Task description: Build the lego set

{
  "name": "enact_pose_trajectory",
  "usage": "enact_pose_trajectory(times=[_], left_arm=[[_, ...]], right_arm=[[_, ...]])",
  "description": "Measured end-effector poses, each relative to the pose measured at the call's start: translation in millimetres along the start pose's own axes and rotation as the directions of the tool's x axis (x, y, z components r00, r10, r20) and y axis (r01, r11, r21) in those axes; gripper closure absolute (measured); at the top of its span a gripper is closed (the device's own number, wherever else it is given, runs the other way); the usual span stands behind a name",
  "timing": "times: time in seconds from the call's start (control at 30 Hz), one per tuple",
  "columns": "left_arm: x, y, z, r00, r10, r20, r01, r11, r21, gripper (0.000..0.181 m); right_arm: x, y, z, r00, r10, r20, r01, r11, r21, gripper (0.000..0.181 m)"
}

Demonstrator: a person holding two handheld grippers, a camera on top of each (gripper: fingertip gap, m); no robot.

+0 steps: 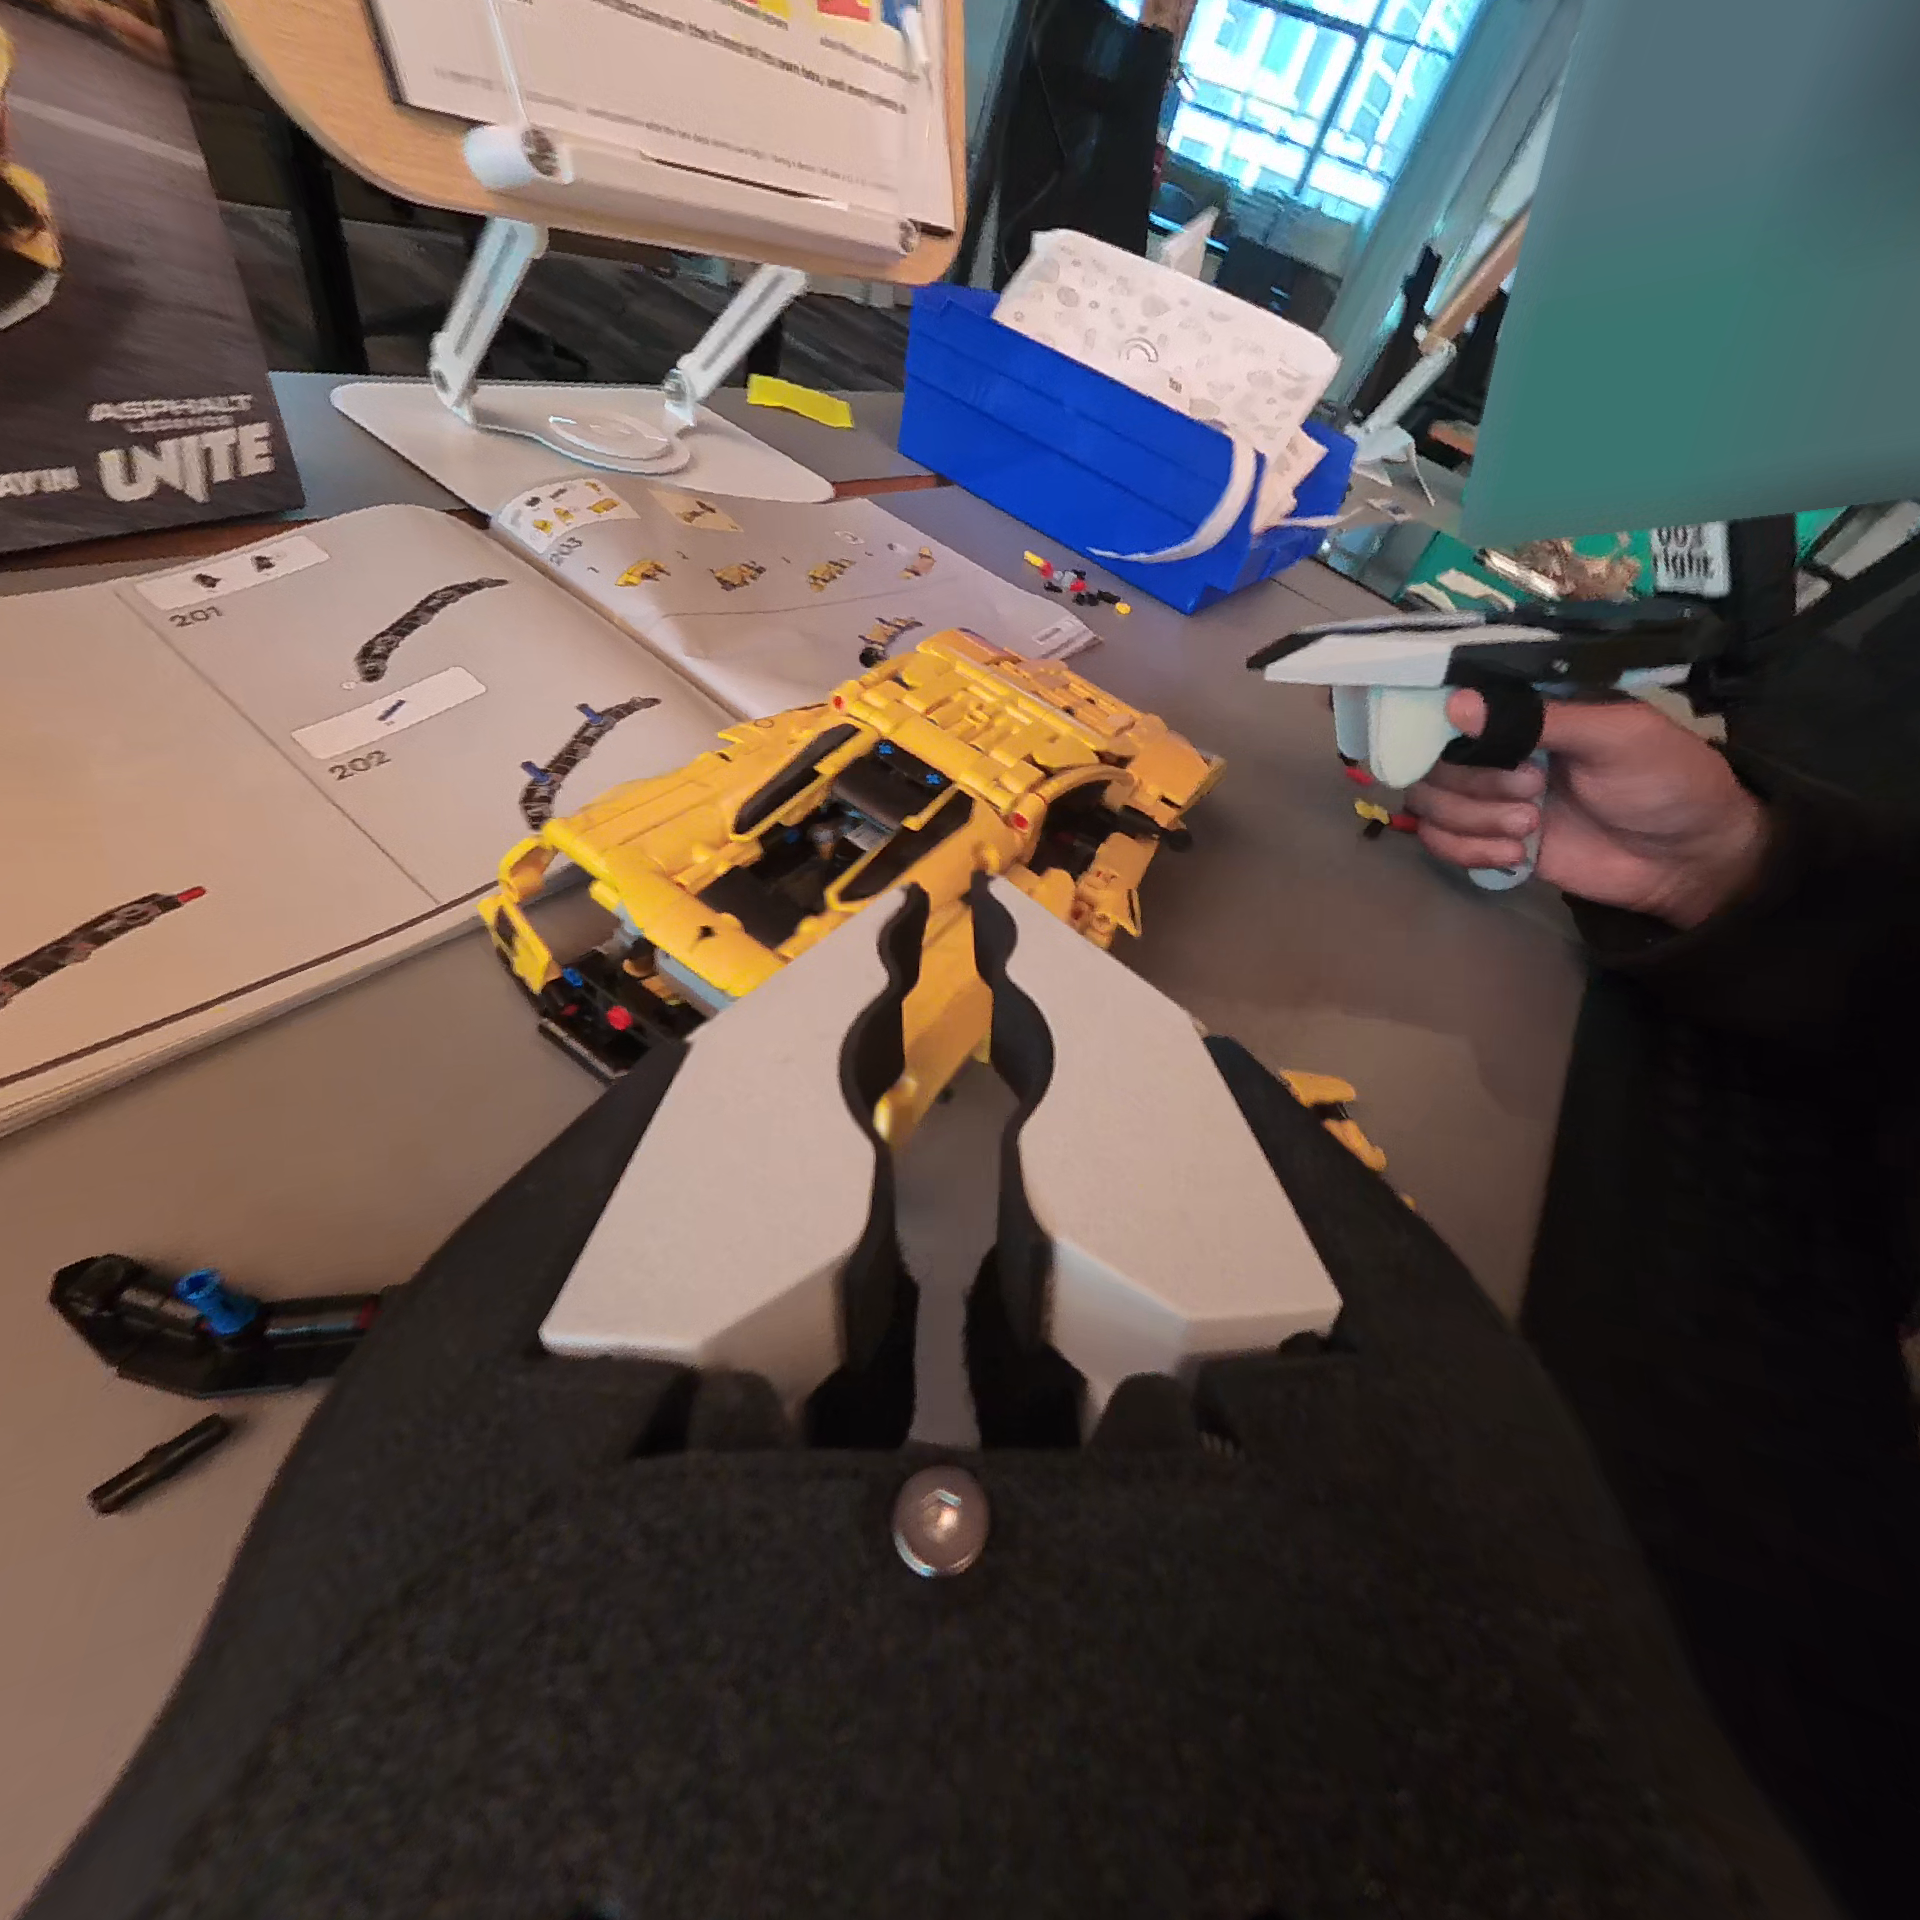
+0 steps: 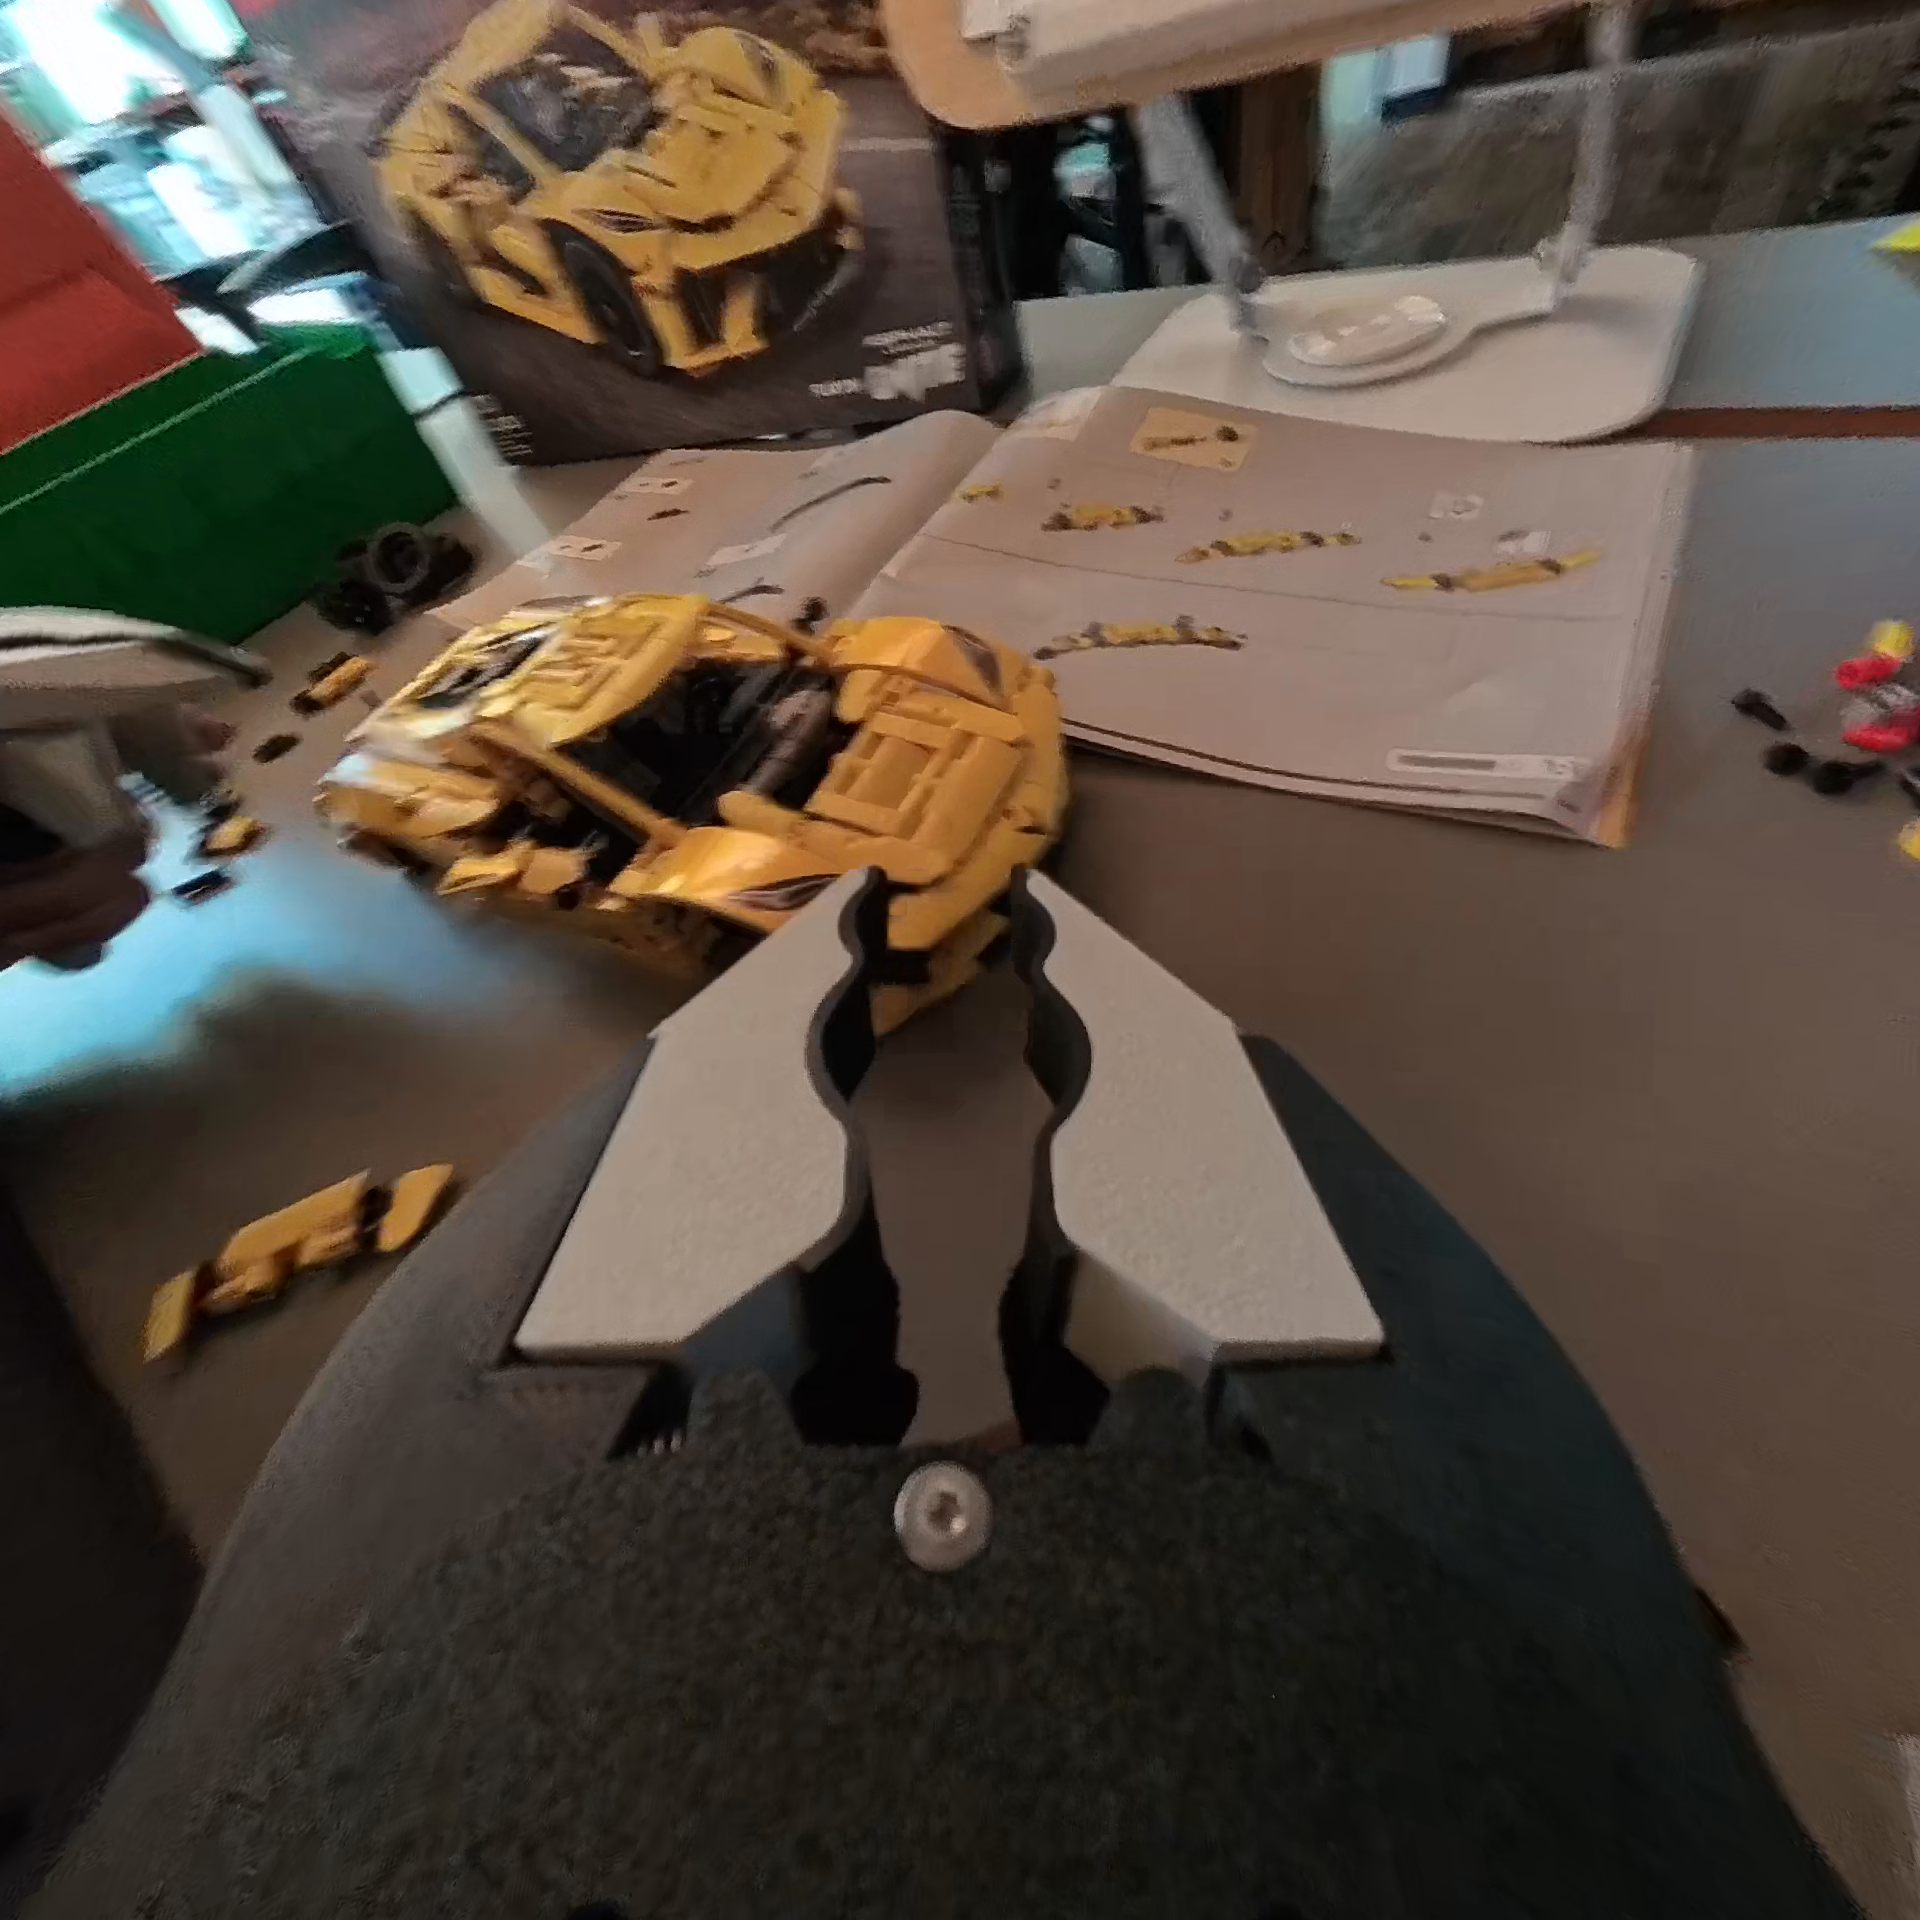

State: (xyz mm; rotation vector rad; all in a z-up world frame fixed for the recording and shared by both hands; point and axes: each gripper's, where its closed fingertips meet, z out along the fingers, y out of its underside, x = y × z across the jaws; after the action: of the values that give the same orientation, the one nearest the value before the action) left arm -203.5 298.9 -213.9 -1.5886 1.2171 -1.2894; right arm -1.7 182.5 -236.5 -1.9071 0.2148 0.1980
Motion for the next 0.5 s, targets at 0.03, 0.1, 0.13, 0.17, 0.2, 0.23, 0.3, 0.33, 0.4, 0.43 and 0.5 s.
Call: enact_pose_trajectory(times=[0.03, 0.1, 0.13, 0.17, 0.2, 0.23, 0.3, 0.33, 0.4, 0.43, 0.5], left_arm=[[2, 2, 1, 1.000, 0.020, 0.002, -0.020, 1.000, -0.008, 0.173], [5, 5, 2, 0.996, 0.087, 0.021, -0.087, 0.996, -0.025, 0.173], [7, 6, 2, 0.992, 0.121, 0.027, -0.120, 0.992, -0.031, 0.173], [10, 7, 3, 0.988, 0.149, 0.029, -0.148, 0.988, -0.036, 0.173], [12, 7, 4, 0.985, 0.173, 0.028, -0.172, 0.984, -0.040, 0.173], [15, 8, 5, 0.981, 0.191, 0.025, -0.190, 0.981, -0.044, 0.173], [19, 10, 5, 0.977, 0.212, 0.021, -0.210, 0.976, -0.052, 0.173], [20, 11, 5, 0.976, 0.216, 0.019, -0.215, 0.975, -0.056, 0.173], [23, 11, 4, 0.976, 0.217, 0.012, -0.216, 0.975, -0.055, 0.173], [24, 11, 4, 0.977, 0.214, 0.007, -0.214, 0.975, -0.053, 0.173], [26, 10, 3, 0.978, 0.209, -0.003, -0.209, 0.977, -0.048, 0.173]], right_arm=[[-20, 1, 0, 0.995, -0.032, 0.094, 0.032, 0.999, -0.002, 0.156], [-105, 13, -17, 0.852, -0.048, 0.521, 0.078, 0.996, -0.037, 0.149], [-139, 25, -28, 0.757, -0.059, 0.651, 0.137, 0.988, -0.069, 0.146], [-156, 40, -29, 0.724, -0.111, 0.681, 0.242, 0.965, -0.100, 0.144], [-166, 56, -28, 0.707, -0.161, 0.688, 0.336, 0.933, -0.127, 0.139], [-174, 71, -26, 0.694, -0.183, 0.696, 0.410, 0.895, -0.174, 0.139], [-175, 94, -16, 0.719, -0.209, 0.663, 0.508, 0.809, -0.296, 0.134], [-176, 100, -13, 0.727, -0.230, 0.647, 0.538, 0.776, -0.329, 0.131], [-181, 107, -8, 0.708, -0.346, 0.616, 0.626, 0.711, -0.321, 0.133], [-181, 110, -6, 0.683, -0.417, 0.600, 0.678, 0.668, -0.307, 0.136], [-180, 110, 0, 0.631, -0.528, 0.569, 0.750, 0.602, -0.273, 0.144]])
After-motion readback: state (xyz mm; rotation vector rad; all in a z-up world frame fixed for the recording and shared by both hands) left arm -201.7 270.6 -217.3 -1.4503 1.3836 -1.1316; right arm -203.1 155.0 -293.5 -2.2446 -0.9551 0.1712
